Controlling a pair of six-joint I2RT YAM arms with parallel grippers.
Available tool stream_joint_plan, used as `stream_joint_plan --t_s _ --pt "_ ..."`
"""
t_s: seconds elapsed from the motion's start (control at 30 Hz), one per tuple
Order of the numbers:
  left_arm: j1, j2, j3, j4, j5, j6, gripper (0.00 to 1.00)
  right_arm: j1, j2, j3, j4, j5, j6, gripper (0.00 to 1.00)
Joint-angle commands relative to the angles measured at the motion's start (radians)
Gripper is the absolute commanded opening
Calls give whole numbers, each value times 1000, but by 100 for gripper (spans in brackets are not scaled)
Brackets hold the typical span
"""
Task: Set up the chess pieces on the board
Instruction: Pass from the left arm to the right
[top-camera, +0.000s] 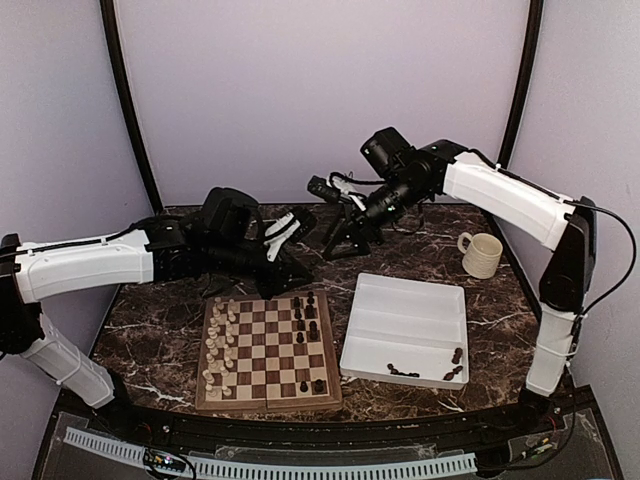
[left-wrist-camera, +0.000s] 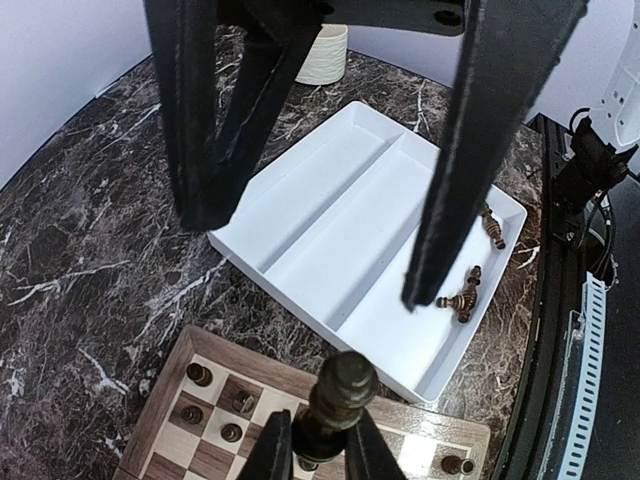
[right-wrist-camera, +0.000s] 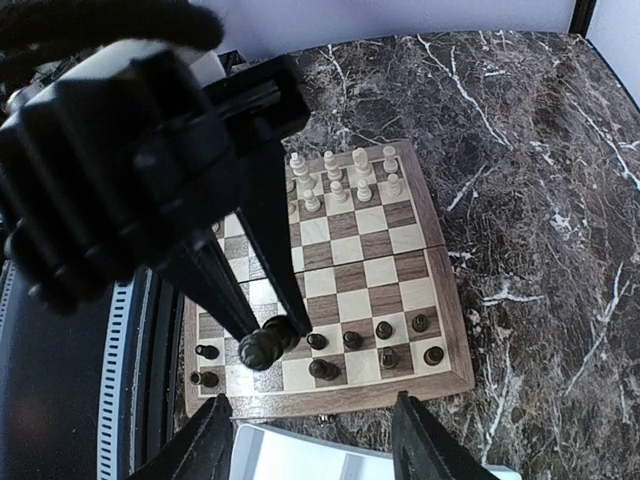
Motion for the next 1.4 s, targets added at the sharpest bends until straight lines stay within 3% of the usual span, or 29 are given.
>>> stream_joint_plan --t_s 0.0,0.73,1.0,1.13,1.37 --pt "6 -41 -13 58 56 -16 17 3 25 55 40 -90 61 53" --pt "6 -70 -27 92 61 -35 18 36 63 59 7 -158 58 26" --pt "6 -75 -35 97 62 -34 19 37 59 64 13 -154 63 5" --pt "6 -81 -42 97 30 -35 26 37 54 62 11 -141 52 0" --pt "5 -138 -95 81 -63 -57 53 38 30 19 19 -42 14 0"
